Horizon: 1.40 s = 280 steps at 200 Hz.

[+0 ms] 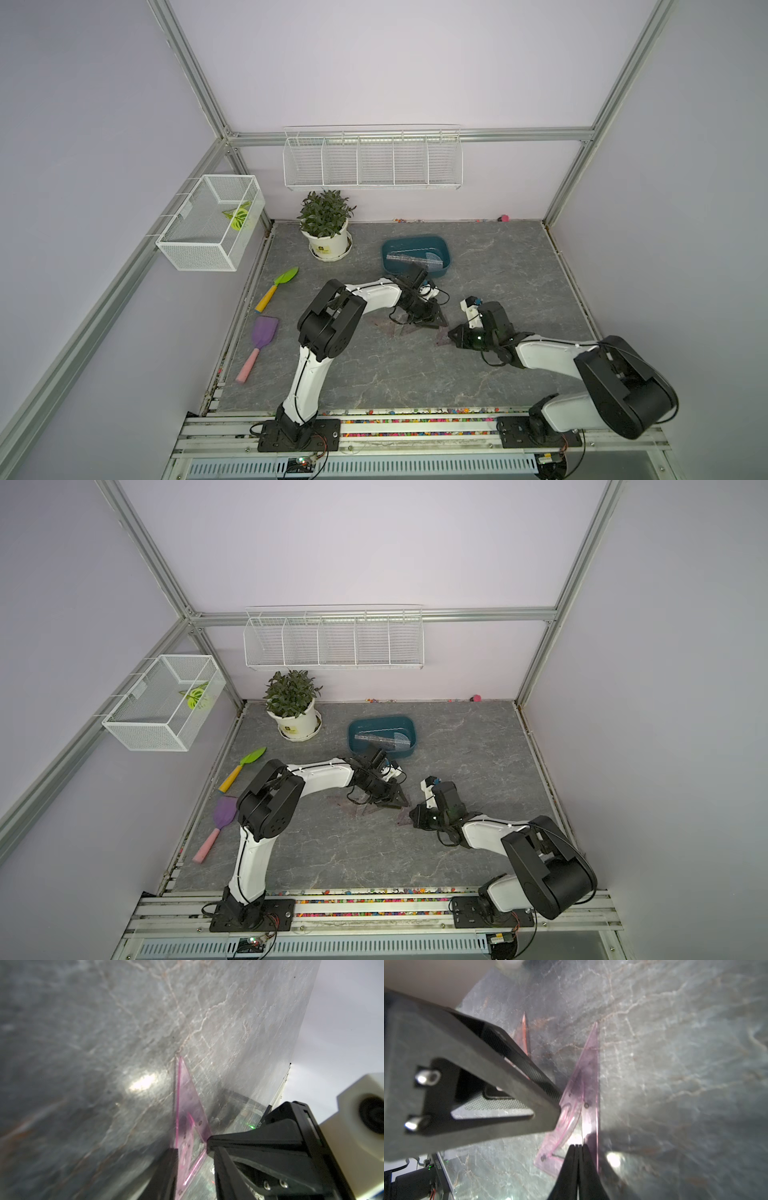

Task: Put the scattered rulers into the storage box
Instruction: Adjust the ruler at the center of the board.

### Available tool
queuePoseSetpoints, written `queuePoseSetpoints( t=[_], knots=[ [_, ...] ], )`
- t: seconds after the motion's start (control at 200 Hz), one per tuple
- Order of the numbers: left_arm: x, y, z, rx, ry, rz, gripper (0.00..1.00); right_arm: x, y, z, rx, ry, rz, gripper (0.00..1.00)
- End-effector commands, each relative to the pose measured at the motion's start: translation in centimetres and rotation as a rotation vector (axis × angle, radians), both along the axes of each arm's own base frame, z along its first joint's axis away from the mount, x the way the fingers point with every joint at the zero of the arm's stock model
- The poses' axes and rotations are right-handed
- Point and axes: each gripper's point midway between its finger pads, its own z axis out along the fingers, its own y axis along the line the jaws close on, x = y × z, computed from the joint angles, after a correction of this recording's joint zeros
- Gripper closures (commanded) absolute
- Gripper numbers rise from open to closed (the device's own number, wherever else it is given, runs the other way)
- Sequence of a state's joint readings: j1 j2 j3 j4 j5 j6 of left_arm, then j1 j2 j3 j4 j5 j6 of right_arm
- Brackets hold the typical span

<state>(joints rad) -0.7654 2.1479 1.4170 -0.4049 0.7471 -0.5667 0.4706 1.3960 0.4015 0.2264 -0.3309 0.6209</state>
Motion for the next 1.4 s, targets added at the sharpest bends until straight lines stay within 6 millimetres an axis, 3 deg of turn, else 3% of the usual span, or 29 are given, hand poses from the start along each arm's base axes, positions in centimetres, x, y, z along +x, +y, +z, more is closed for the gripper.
queuePoseSetpoints(
  t=[0.0, 0.115, 0.25, 0.525, 0.995, 1.395],
  knots=[
    [0.0, 1.3, -1.7, 0.077, 0.0, 0.019, 0.65, -0.6, -0.8, 0.5, -0.047, 0.025, -0.001, 0.9],
    [0.2, 1.5, -1.5, 0.082, -0.005, 0.021, 0.64, -0.3, -0.5, 1.5, -0.034, 0.008, 0.004, 0.89],
    [-0.3, 1.7, -1.5, 0.079, 0.004, 0.013, 0.64, -1.0, -0.1, 1.3, -0.031, 0.02, 0.025, 0.85],
    [-0.8, 2.1, -1.9, 0.082, 0.019, 0.008, 0.63, -3.0, -1.3, 0.0, -0.089, 0.036, 0.007, 0.68],
    [-0.7, 1.0, -2.6, 0.052, 0.05, -0.003, 0.64, -2.7, -0.9, -0.9, -0.073, 0.048, 0.014, 0.69],
    [0.4, -0.6, -2.3, 0.011, 0.053, -0.008, 0.64, -3.0, 1.2, -0.8, 0.008, 0.064, 0.067, 0.71]
  ],
)
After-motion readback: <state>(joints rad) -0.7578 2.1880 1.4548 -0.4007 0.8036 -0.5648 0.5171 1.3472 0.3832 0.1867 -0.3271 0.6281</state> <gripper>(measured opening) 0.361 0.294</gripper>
